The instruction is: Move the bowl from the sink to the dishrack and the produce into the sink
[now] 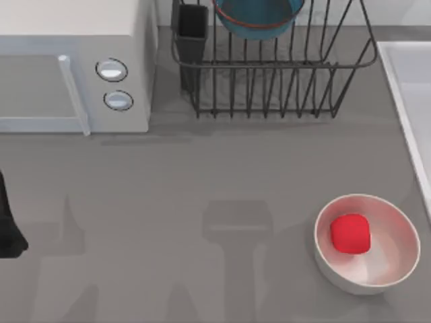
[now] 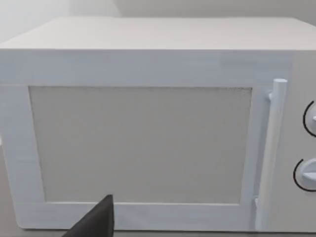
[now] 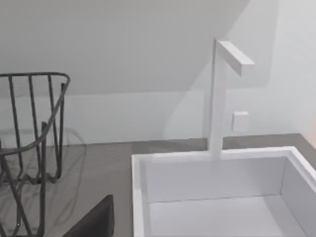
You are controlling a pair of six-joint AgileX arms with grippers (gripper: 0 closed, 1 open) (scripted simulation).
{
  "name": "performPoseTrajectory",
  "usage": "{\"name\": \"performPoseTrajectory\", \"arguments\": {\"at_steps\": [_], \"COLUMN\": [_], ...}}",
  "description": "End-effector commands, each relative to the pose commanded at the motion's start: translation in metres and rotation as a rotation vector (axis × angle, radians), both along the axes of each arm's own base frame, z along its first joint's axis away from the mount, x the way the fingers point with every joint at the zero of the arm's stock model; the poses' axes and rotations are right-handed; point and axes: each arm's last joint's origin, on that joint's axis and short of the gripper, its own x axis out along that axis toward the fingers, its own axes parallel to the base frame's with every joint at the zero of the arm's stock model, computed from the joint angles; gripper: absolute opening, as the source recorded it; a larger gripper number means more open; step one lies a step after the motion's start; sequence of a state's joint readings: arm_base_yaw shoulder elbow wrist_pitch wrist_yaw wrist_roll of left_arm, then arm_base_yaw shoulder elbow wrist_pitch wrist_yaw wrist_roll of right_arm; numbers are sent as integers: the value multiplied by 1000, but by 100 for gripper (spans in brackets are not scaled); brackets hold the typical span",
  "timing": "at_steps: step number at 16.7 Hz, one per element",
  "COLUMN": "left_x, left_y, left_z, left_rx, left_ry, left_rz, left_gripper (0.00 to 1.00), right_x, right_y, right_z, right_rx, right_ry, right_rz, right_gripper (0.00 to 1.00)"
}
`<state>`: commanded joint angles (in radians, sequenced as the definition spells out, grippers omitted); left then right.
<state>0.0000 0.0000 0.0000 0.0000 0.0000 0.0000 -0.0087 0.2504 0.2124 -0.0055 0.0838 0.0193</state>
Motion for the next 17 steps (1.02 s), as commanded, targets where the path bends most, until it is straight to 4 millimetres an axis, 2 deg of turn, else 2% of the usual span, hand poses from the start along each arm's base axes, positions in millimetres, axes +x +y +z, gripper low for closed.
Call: {"name": "performPoseTrajectory", "arguments": {"at_steps": [4, 6, 17], "left_x": [0, 0, 0], "left_y": [0, 0, 0], "left_z": [0, 0, 0], "left_rx": [0, 0, 0], "left_ry": [0, 0, 0], "left_rz": [0, 0, 0], "left_gripper": [100, 100, 100], "right_x": [-10, -10, -10], "right_y": [2, 3, 3], "right_z": [-39, -50, -52], "right_rx": [-7, -13, -14], "right_ry": [-45, -43, -42], "right_rz": [69, 89, 92], "right_gripper": [100, 100, 100]}}
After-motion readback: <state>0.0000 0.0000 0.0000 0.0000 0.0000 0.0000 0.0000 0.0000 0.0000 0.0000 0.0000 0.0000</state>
